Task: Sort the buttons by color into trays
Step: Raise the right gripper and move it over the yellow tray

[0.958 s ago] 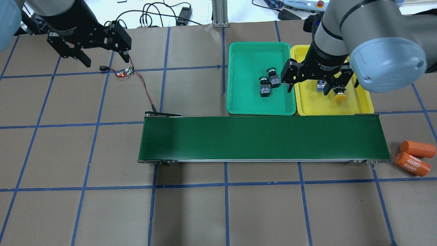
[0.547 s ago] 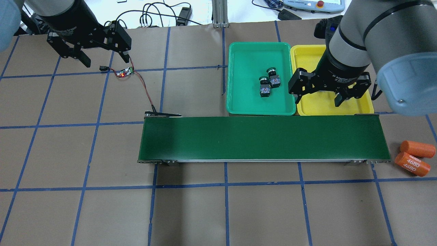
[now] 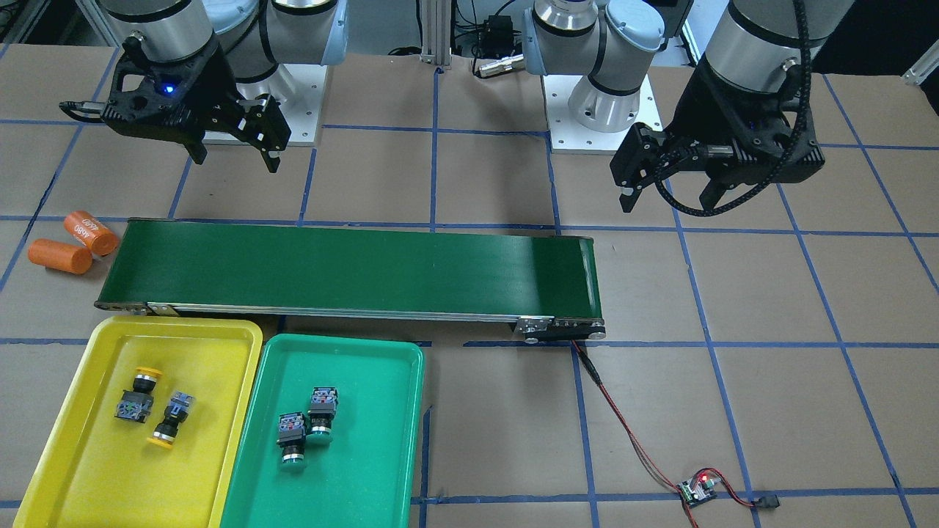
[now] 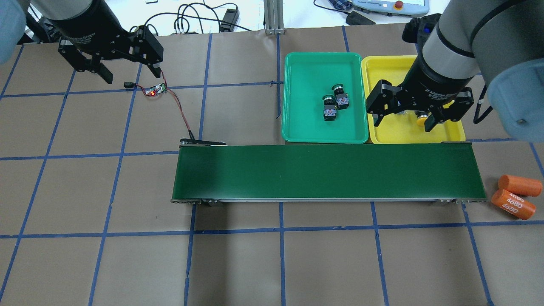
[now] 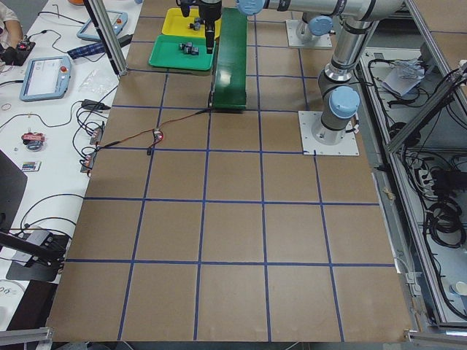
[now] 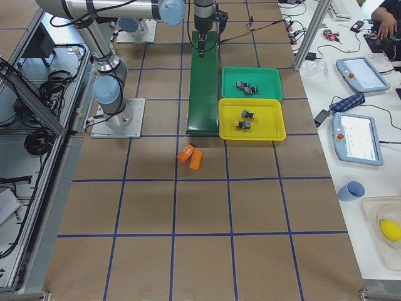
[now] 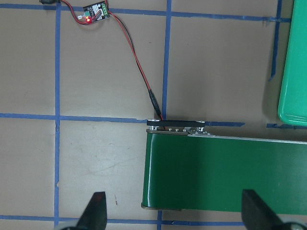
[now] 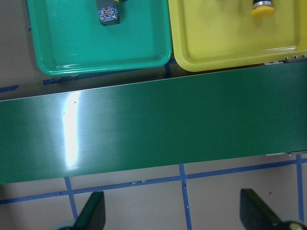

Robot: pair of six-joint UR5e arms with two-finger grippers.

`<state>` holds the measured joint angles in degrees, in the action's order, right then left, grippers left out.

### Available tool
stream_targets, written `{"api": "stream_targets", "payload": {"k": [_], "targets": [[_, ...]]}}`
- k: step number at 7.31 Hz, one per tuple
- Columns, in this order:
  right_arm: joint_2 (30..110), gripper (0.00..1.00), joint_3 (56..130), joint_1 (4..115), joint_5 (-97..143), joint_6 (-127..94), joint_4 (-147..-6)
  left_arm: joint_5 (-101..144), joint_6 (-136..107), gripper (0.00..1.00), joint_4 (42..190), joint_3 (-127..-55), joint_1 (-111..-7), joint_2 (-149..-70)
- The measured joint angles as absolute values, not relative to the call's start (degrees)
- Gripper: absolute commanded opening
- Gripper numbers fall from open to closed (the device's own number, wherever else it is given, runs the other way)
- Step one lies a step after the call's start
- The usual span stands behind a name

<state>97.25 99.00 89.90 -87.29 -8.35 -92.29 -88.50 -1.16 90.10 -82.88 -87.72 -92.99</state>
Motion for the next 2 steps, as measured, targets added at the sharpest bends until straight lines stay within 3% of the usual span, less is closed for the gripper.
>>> {"api": "stream_targets", "payload": {"k": [2], "targets": [[97.28, 1.0, 99.05, 90.05, -86.58, -8.35, -92.43, -88.51, -1.15, 1.0, 90.09, -82.88, -87.71, -92.99]]}}
